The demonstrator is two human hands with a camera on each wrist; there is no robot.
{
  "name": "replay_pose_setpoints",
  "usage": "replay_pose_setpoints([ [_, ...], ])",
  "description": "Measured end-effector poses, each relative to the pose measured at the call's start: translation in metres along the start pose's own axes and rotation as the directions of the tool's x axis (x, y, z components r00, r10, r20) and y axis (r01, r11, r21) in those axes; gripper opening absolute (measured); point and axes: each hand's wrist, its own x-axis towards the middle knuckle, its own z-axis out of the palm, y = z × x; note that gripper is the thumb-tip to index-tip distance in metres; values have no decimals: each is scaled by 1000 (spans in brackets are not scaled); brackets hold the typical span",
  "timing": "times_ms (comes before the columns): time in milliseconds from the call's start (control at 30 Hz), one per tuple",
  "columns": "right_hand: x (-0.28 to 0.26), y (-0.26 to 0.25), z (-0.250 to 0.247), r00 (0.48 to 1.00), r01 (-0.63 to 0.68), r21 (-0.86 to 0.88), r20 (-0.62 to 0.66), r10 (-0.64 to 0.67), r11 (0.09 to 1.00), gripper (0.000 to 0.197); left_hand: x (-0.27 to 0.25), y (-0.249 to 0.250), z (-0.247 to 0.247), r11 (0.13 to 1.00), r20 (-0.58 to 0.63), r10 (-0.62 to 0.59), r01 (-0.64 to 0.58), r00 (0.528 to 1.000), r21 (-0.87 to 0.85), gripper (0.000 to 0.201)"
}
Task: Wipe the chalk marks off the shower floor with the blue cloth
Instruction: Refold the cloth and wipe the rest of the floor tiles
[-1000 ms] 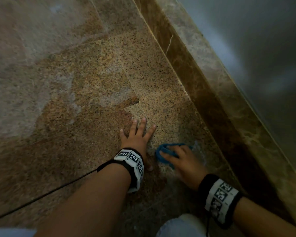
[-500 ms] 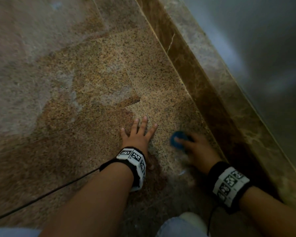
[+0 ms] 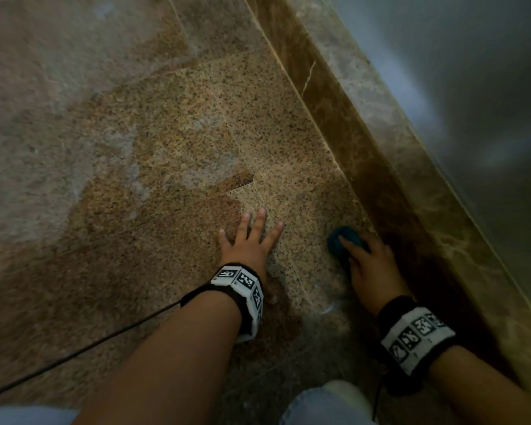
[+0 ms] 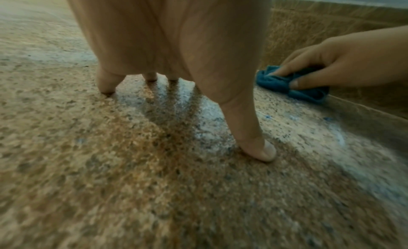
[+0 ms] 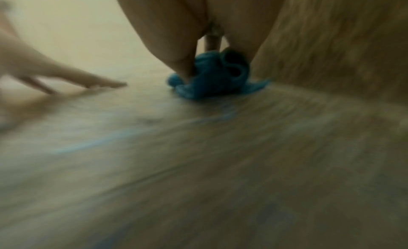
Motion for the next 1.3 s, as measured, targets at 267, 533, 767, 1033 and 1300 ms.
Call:
replay_pose_setpoints([
  [267,-11,-5,-3,943,322,-55,110,-315,945,59,-2,1,0,1000,-12,-2,2,1000,9,136],
  [533,-49,-28,10,925,361,-74,150,-348,930,86,-6,1,-3,1000,-2,10,-10,1000,10,139],
  [767,-4,-7,-6,998,53,-37,34,-51,998,53,-4,-1,0,1000,-14,5,-4,1000,4,136],
  [1033,-47,-34,0,850,458,69,257,-459,886,75,0,0,3,1000,-24,-10,10,1000,9,135],
  [1300,-45,-42,12,739,647,108,159,-655,755,25,-1,-1,3,1000,-21,3,-2,1000,10,138],
])
